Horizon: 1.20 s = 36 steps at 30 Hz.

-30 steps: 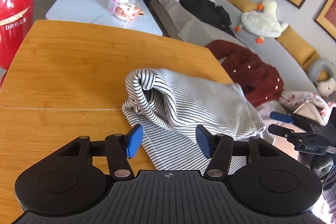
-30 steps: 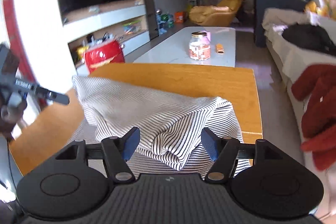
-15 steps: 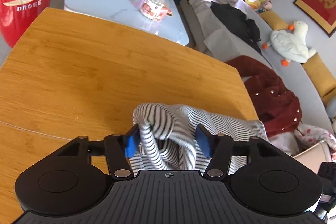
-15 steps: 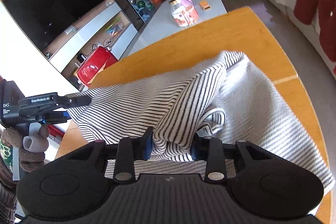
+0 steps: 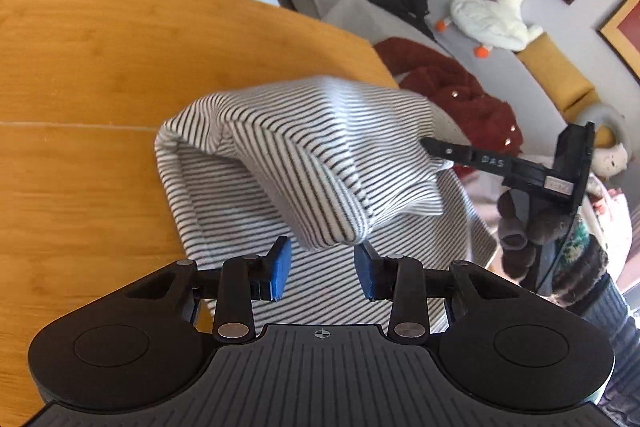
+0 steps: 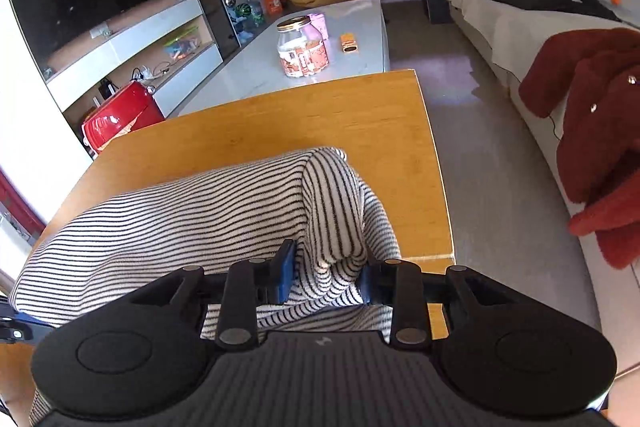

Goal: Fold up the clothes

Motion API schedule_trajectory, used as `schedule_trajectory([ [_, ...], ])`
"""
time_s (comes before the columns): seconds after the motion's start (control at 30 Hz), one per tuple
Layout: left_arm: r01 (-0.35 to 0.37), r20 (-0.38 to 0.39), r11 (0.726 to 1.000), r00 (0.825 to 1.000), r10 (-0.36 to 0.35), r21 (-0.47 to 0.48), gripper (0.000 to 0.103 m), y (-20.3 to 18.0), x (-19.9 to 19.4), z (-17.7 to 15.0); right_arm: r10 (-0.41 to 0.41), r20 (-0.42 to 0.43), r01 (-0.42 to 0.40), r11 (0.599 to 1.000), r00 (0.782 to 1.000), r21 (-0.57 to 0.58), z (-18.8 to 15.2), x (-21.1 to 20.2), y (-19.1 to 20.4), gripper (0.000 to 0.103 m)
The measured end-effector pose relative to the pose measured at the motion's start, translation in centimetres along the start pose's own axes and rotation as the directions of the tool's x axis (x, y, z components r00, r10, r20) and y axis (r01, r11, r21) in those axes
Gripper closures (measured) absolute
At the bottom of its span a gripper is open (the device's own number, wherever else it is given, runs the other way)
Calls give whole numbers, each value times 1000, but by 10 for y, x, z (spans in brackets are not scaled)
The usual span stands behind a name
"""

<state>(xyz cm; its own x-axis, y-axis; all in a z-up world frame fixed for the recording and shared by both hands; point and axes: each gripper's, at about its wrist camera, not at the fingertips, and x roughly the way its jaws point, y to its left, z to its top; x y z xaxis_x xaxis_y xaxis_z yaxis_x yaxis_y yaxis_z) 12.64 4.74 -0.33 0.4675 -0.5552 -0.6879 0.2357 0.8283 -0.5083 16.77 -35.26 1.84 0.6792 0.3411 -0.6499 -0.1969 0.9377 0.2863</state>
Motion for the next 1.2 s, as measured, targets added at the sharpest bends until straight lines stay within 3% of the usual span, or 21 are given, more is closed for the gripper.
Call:
schedule_trajectory([
  [0.07, -10, 8, 999, 1000, 10, -36, 76, 12, 3, 3, 15, 16, -16, 999, 1000, 45, -13, -6, -2, 72],
  [0.13, -23, 23, 998, 999, 24, -66, 76, 24, 3, 9, 30, 26, -32, 996, 999, 81, -26, -10, 0, 72],
  [0.37, -115, 112, 985, 985, 129, -126, 75, 64, -19, 37, 90, 56, -93, 994, 994, 50, -47, 0, 51, 70],
  [0.53, -125, 180, 982, 972, 149, -138, 58, 83, -61, 43, 84, 37, -83, 996, 996, -39, -40, 1, 79, 64],
  [0.63, -129, 248, 990, 959, 139, -57, 42, 71, -91, 40, 104, 61, -102, 994, 993, -34, -36, -17, 76, 52],
  [0.7, -130, 295, 991, 947, 123, 6, 32, 58, -105, 39, 112, 107, -112, 994, 988, -13, -32, -33, 71, 51],
  [0.77, -130, 341, 990, 935, 101, 63, 31, 43, -110, 44, 103, 168, -102, 995, 980, -14, -28, -47, 70, 53],
  [0.83, -129, 367, 985, 927, 79, 114, 31, 30, -105, 51, 104, 215, -97, 994, 971, -43, -25, -54, 76, 61],
  [0.9, -143, 327, 982, 940, 96, 123, 35, 31, -82, 55, 124, 220, -115, 992, 968, -50, -23, -53, 81, 62],
  [1.03, -170, 248, 975, 960, 131, 142, 42, 34, -38, 62, 86, 97, -84, 996, 992, -18, -33, -20, 83, 61],
  [1.1, -180, 210, 972, 967, 147, 151, 49, 36, -17, 65, 86, 90, -83, 996, 992, -37, -37, -25, 84, 61],
  [1.2, -163, 200, 976, 971, 132, 147, 54, 60, -17, 56, 85, 80, -80, 995, 993, -65, -42, -32, 84, 61],
])
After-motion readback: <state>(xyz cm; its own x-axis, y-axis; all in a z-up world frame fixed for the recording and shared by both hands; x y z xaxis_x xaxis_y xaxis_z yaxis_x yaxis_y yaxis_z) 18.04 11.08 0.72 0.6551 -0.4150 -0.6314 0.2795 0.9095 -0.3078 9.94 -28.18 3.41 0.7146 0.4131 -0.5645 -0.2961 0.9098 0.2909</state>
